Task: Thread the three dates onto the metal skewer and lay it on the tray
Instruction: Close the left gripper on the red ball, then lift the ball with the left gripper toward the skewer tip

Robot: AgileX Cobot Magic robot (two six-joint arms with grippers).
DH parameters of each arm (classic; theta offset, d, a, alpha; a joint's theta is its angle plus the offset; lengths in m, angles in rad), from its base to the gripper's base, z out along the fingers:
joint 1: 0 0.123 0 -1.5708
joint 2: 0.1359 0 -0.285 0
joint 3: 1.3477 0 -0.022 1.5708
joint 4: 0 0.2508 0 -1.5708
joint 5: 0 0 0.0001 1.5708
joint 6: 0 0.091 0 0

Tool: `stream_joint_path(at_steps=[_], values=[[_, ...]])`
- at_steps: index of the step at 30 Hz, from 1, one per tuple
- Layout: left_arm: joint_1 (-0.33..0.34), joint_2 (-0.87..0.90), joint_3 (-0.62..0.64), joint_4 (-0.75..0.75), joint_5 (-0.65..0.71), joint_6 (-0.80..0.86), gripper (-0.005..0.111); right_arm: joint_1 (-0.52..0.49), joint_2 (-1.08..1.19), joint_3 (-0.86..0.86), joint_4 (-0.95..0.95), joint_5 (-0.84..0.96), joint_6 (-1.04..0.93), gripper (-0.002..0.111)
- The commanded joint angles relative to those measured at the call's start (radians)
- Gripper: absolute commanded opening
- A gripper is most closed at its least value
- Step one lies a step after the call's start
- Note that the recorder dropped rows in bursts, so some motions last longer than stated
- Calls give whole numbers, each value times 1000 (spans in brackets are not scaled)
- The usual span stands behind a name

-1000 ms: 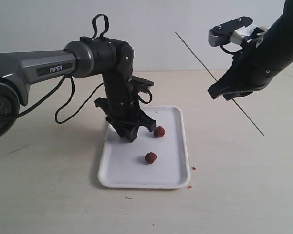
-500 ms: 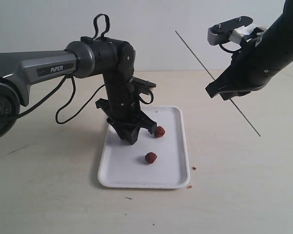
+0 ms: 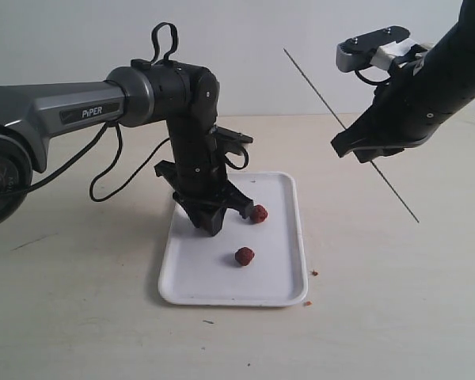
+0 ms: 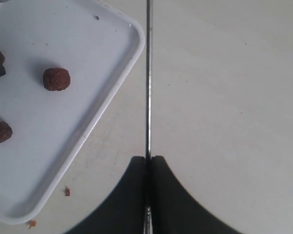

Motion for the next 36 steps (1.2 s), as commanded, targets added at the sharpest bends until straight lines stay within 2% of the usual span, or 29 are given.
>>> stream_joint_path(at_steps=[1, 6, 11, 16, 20, 23, 27, 29, 36], values=[[-1, -15, -3, -11, 11, 0, 34, -6, -6, 3, 6, -15, -6, 0], [-1, -15, -3, -11, 11, 0, 33, -6, -6, 3, 6, -15, -6, 0], [-1, -15, -3, -11, 11, 0, 24, -6, -6, 3, 11, -15, -6, 0], [1, -17, -3, -11, 14, 4, 30, -6, -6, 3, 10, -15, -10, 0], [15, -41, -3, -20, 14, 7, 30, -6, -6, 3, 8, -15, -10, 0], [49, -79, -3, -132, 14, 82, 30, -6, -6, 3, 8, -5, -35, 0], [143, -123, -3, -380, 14, 200, 30, -6, 2, 3, 0, 13, -66, 0], [189, -139, -3, -456, 14, 226, 30, -6, 11, 3, 0, 27, -95, 0], [343, -171, -3, -662, 14, 291, 30, -6, 72, 3, -26, 52, -361, 0]])
